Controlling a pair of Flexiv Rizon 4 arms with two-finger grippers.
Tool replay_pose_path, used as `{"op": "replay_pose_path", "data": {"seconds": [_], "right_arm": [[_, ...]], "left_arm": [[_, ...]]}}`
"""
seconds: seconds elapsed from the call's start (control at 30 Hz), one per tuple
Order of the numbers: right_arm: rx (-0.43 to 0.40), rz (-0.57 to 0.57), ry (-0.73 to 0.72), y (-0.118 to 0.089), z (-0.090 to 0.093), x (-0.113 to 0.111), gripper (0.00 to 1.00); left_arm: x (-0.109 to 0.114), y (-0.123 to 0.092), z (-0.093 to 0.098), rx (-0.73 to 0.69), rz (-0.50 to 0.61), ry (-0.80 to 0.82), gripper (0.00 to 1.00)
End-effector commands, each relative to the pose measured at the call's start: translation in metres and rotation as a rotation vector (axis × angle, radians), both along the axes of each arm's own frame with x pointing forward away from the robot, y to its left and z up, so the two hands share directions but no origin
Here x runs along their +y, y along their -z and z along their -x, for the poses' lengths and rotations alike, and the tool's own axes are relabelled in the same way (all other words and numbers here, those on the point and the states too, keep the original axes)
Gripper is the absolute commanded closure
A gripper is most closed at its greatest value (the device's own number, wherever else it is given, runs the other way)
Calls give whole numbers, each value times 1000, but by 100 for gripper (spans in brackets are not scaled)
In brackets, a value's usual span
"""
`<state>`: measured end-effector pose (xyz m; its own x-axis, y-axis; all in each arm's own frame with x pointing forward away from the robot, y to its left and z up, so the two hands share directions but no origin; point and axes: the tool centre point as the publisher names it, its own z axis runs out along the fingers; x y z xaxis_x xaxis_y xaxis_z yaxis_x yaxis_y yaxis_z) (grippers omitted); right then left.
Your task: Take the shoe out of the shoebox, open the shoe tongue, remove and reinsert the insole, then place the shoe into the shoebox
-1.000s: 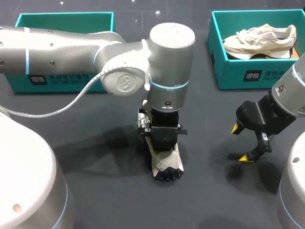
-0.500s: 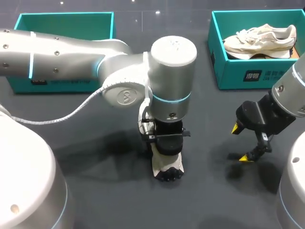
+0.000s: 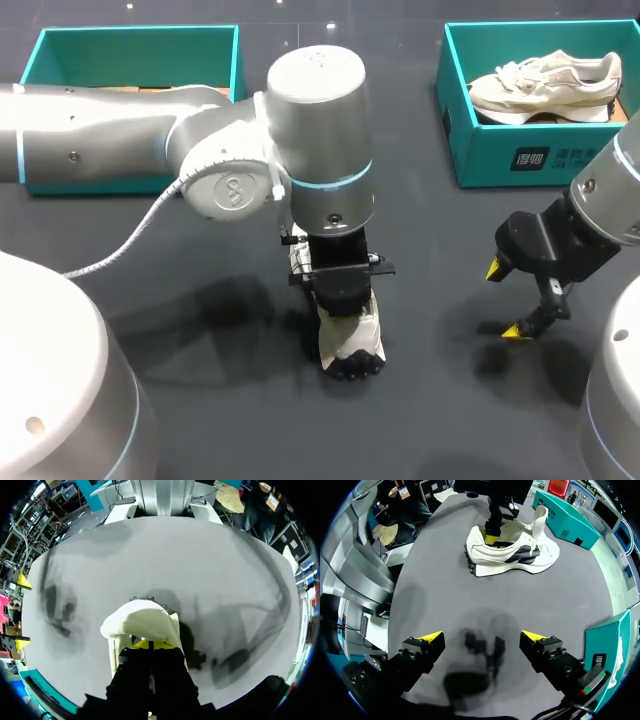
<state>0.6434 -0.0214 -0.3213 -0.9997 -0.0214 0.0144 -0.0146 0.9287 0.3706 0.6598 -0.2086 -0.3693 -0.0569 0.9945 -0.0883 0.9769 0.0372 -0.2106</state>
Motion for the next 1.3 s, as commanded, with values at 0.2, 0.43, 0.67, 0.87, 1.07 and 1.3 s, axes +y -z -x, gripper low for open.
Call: {"op": "replay_pose_path", "data": {"seconds": [0.2, 0.43, 0.67, 0.87, 1.07, 1.3], "right_arm": [[-3, 2, 2, 0, 2, 0, 0], [-3, 2, 2, 0, 2, 0, 0], [-3, 2, 2, 0, 2, 0, 0], [-3, 2, 2, 0, 2, 0, 0], [-3, 2, 2, 0, 2, 0, 0], [-3, 2, 2, 0, 2, 0, 0]], "left_arm": [[-16, 28, 6, 10, -31, -9, 100], [-11, 47, 4, -4, -61, -21, 100], [0, 35, -13, -52, -53, -65, 100], [3, 3, -14, -73, -17, -60, 100], [1, -13, -21, -135, 8, -74, 100], [1, -15, -38, -199, -11, -107, 100]]}}
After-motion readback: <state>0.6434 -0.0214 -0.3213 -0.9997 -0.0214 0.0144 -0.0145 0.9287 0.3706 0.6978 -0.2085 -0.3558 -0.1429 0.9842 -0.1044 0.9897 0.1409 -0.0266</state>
